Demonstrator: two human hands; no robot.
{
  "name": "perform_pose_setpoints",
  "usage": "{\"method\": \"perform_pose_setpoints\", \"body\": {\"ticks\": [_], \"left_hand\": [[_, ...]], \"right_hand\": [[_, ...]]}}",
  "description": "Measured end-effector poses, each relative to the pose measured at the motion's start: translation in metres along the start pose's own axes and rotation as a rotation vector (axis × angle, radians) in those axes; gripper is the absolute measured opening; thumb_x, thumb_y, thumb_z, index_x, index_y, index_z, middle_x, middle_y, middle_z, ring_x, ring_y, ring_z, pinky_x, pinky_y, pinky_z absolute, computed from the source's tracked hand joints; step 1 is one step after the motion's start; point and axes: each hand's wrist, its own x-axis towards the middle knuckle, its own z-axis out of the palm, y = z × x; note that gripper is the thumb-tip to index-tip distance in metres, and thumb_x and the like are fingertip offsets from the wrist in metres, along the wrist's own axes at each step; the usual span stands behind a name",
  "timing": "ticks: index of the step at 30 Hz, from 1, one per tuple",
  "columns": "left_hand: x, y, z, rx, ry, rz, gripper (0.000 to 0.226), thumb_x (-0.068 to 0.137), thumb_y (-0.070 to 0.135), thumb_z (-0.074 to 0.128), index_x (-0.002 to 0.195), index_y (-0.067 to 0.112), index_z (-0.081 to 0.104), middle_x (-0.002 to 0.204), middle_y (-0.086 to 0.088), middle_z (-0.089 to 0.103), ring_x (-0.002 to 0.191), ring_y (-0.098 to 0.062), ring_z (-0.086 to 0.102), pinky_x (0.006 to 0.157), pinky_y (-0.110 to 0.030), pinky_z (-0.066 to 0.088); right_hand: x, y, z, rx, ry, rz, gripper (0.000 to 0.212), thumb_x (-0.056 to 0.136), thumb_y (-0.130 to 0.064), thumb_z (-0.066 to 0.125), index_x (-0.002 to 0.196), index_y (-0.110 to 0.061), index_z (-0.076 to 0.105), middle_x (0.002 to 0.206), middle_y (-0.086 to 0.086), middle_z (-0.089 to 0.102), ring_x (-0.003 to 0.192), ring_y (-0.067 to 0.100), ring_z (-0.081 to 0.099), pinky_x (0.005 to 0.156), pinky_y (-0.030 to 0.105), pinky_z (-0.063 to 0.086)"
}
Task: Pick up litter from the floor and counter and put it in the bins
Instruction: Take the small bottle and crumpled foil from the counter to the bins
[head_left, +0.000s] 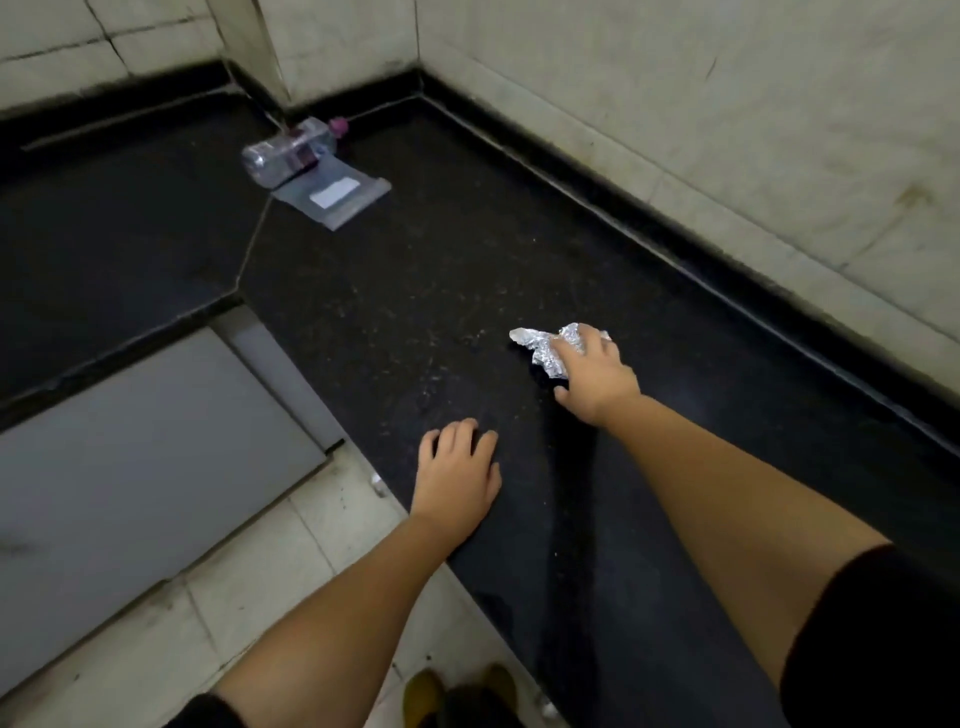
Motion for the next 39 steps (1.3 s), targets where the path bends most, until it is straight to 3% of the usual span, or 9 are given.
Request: {"method": "perform_pose_setpoints", "body": {"ticks": [7,12,16,26,29,32,36,38,39], "left_hand": [[-0.001,0.003,-0.002,0.011,-0.075,0.005,0.038,0.081,0.036,0.042,0.105,0.022,0.067,0.108,-0.004,0.069,0.098,-0.022,0.067,0.088,-0.040,0.056],[0.005,0.000,-0.021,0.007,-0.145,0.010,0.044,0.081,0.041,0.035,0.102,0.024,0.069,0.103,-0.001,0.067,0.094,-0.020,0.068,0.085,-0.038,0.054],[0.027,-0.023,-0.050,-0.035,-0.165,0.056,0.046,0.094,0.038,0.029,0.130,0.017,0.050,0.128,-0.006,0.052,0.120,-0.027,0.048,0.105,-0.041,0.034],[0.133,-0.207,-0.113,0.001,-0.072,-0.171,0.042,0.097,0.034,0.038,0.136,0.020,0.044,0.132,-0.006,0.048,0.126,-0.026,0.043,0.104,-0.041,0.034],[0.184,-0.276,-0.125,-0.006,-0.086,-0.206,0.040,0.096,0.033,0.039,0.134,0.019,0.045,0.132,-0.007,0.049,0.126,-0.027,0.043,0.104,-0.042,0.035],[0.234,-0.336,-0.139,0.007,-0.097,-0.187,0.040,0.095,0.032,0.042,0.132,0.018,0.046,0.131,-0.008,0.050,0.125,-0.027,0.045,0.104,-0.043,0.037],[0.302,-0.399,-0.150,0.035,-0.080,-0.136,0.042,0.094,0.031,0.044,0.133,0.017,0.045,0.130,-0.009,0.051,0.122,-0.028,0.048,0.102,-0.043,0.039],[0.335,-0.420,-0.149,0.031,-0.075,-0.120,0.042,0.093,0.030,0.044,0.132,0.016,0.046,0.130,-0.011,0.050,0.121,-0.030,0.049,0.100,-0.044,0.041],[0.349,-0.427,-0.147,0.031,-0.071,-0.103,0.042,0.093,0.030,0.045,0.132,0.015,0.045,0.130,-0.012,0.050,0.120,-0.030,0.049,0.099,-0.044,0.041]], "right_hand": [[0.024,0.000,0.004,-0.060,0.079,-0.028,0.050,0.082,0.006,0.048,0.124,-0.019,0.043,0.139,0.013,0.029,0.115,0.037,0.036,0.067,0.036,0.042],[0.037,0.000,-0.021,-0.131,-0.005,-0.045,0.043,0.087,0.002,0.047,0.125,-0.015,0.041,0.134,0.016,0.034,0.114,0.038,0.041,0.082,0.042,0.046],[0.051,-0.022,-0.051,-0.085,0.037,-0.058,0.037,0.089,-0.008,0.049,0.124,-0.018,0.044,0.129,0.014,0.040,0.112,0.036,0.043,0.085,0.043,0.046],[0.142,-0.167,-0.095,0.044,0.087,-0.178,0.051,0.089,-0.017,0.052,0.138,-0.010,0.038,0.136,0.017,0.042,0.125,0.038,0.043,0.102,0.044,0.041],[0.188,-0.217,-0.101,0.167,0.064,-0.146,0.031,0.086,-0.020,0.051,0.113,-0.006,0.054,0.119,0.019,0.059,0.112,0.037,0.056,0.093,0.041,0.048],[0.229,-0.264,-0.104,0.326,0.002,-0.112,0.011,0.086,-0.023,0.053,0.086,-0.012,0.053,0.097,0.014,0.065,0.096,0.033,0.062,0.081,0.037,0.048],[0.277,-0.318,-0.099,0.440,-0.062,-0.088,0.026,0.088,-0.025,0.054,0.064,-0.020,0.047,0.071,-0.003,0.052,0.077,0.018,0.050,0.068,0.030,0.038],[0.301,-0.334,-0.092,0.430,-0.124,-0.095,0.030,0.080,-0.038,0.052,0.057,-0.023,0.042,0.071,-0.002,0.051,0.083,0.019,0.050,0.075,0.036,0.043],[0.312,-0.338,-0.085,0.388,-0.152,-0.097,0.028,0.074,-0.048,0.049,0.061,-0.024,0.050,0.090,0.004,0.059,0.101,0.022,0.052,0.090,0.041,0.044]]}}
